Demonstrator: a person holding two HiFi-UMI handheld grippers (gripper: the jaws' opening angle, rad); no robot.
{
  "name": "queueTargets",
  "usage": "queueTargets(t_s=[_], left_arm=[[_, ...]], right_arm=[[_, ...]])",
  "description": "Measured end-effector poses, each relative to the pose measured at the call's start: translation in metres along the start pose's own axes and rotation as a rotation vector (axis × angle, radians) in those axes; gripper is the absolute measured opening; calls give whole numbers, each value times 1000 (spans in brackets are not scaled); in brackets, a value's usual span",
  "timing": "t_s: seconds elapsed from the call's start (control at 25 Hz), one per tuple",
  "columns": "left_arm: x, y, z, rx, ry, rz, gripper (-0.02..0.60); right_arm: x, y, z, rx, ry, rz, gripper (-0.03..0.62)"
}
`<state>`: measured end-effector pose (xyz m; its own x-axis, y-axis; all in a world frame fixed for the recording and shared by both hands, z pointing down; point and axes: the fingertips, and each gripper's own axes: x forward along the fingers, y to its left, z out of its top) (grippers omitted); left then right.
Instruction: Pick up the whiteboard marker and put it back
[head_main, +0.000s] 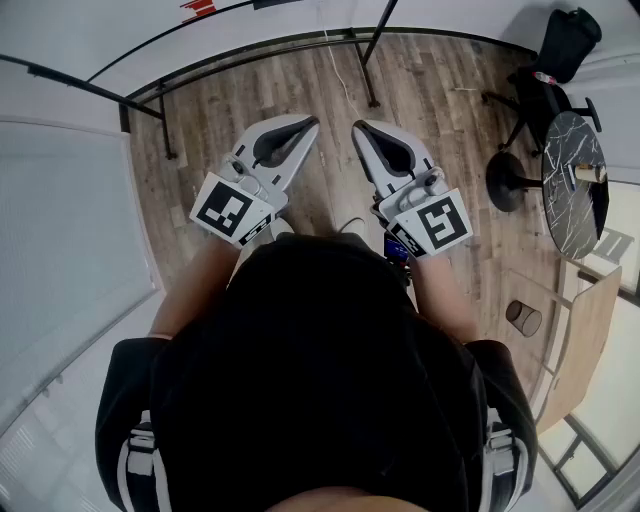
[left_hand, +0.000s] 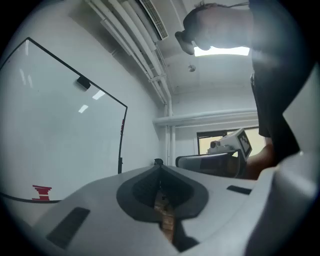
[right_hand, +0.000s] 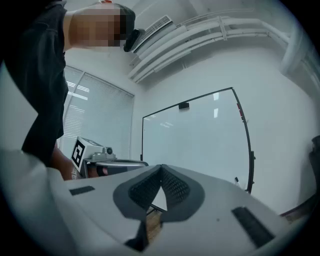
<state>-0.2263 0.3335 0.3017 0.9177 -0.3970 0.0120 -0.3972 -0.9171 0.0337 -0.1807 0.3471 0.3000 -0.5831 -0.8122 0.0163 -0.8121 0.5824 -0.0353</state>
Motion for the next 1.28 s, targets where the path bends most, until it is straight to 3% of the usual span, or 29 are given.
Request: queueTargets(t_s=[0.44,0.84,1.28], left_arm=[[52,-74,-7,4,28,-33,3],[99,-128,-22,28,31,8,3],[135,-145,-28,36,48,12,3]], right_arm=[[-75,-29,-10,12,-11,-6,2],[-134,-63,-21,21,-22,34,2],[-155,-98,-26,32,-18,33,2]])
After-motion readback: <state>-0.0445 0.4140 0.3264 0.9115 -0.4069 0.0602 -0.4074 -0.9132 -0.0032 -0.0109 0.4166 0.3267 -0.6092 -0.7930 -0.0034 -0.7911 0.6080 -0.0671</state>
